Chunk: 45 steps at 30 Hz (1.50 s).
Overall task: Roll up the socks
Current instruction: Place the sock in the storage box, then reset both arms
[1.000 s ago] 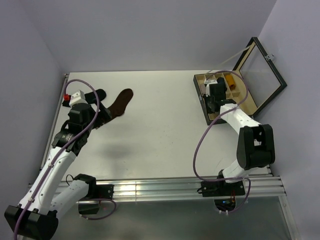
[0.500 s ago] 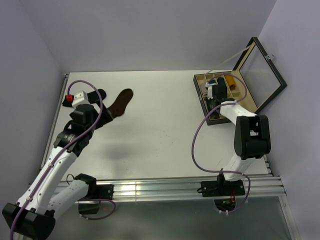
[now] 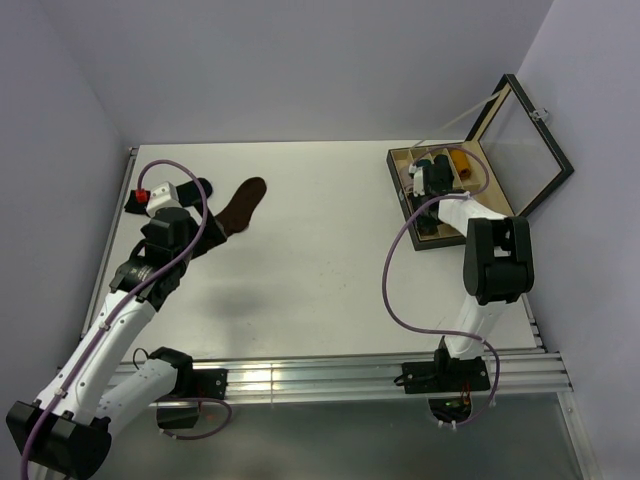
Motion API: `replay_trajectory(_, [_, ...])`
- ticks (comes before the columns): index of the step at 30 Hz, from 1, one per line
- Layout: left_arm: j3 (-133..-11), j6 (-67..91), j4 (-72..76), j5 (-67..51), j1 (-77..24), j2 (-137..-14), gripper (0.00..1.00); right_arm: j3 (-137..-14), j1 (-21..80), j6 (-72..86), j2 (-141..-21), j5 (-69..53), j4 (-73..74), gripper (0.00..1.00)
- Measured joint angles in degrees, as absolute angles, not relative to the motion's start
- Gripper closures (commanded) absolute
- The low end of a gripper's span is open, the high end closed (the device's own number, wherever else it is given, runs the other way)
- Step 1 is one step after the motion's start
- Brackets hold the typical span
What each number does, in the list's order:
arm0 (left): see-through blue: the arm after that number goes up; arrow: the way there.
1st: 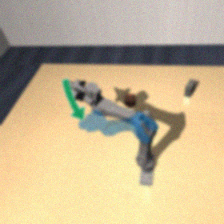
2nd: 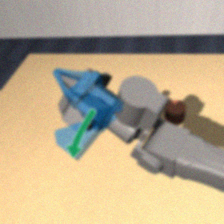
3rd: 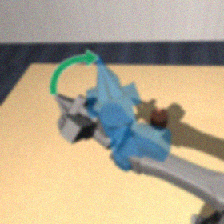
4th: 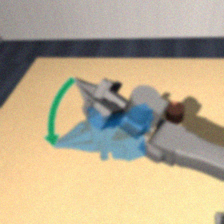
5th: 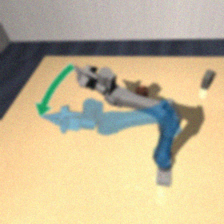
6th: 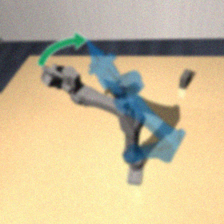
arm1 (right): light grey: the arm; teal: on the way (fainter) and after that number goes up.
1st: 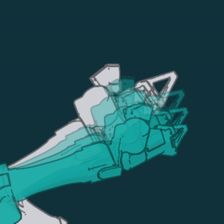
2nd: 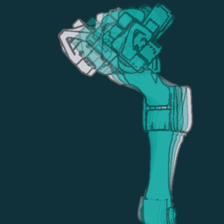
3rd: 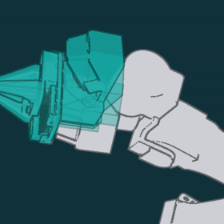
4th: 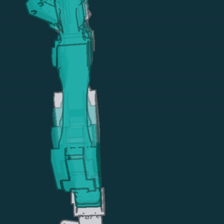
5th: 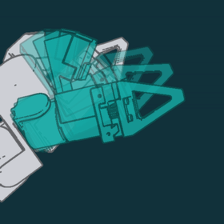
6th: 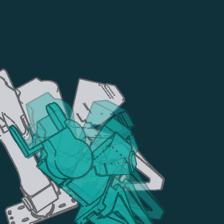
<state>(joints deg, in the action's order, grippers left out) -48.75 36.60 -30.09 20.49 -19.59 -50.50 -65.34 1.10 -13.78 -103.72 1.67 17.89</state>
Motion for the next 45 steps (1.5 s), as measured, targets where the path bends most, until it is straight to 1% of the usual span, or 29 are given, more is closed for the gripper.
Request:
replay_trajectory(1, [-48.75,36.6,-30.09,20.49,-19.62,-50.5,0.01,-65.41,1.08,-13.82,-103.72,1.65,18.04,0.6])
replay_trajectory(3, [-48.75,36.6,-30.09,20.49,-19.62,-50.5,0.0,-65.58,1.08,-14.0,-103.74,1.63,18.17,0.55])
replay_trajectory(6, [-48.75,36.62,-30.11,20.49,-19.62,-50.5,0.01,-65.58,0.71,-14.2,-103.72,1.39,18.09,0.52])
replay_trajectory(8, [-48.75,36.62,-30.11,20.49,-19.62,-50.5,0.0,-65.58,0.62,-14.24,-103.72,1.39,18.06,0.51])
replay_trajectory(12, [-48.75,36.62,-30.11,20.47,-19.59,-50.5,0.01,-65.56,0.58,-14.41,-103.48,1.45,18.11,0.45])
replay_trajectory(21, [-48.73,36.62,-30.11,20.47,-19.59,-50.46,0.01,-64.53,0.54,-14.11,-101.54,0.62,17.96,0.38])
replay_trajectory(31, [-48.42,36.62,-30.13,20.43,-19.62,-50.37,0.0,-62.17,0.6,-10.33,-94.89,1.08,19.42,0.38])
replay_trajectory(34, [-48.42,36.64,-30.13,20.43,-19.59,-50.3,0.01,-61.78,0.62,-8.16,-90.91,1.19,19.9,0.38])
replay_trajectory(39, [-48.4,36.64,-30.3,20.4,-19.59,-49.43,0.01,-61.36,0.62,-2.0,-79.88,1.37,20.73,0.38])
replay_trajectory(41, [-48.4,36.64,-30.33,20.45,-19.59,-48.66,0.0,-61.32,0.62,1.69,-73.69,0.89,20.62,0.38])
replay_trajectory(45, [-48.56,36.67,-31.03,21.21,-19.59,-47.24,0.01,-59.59,0.62,9.13,-59.59,-0.4,19.64,0.32])
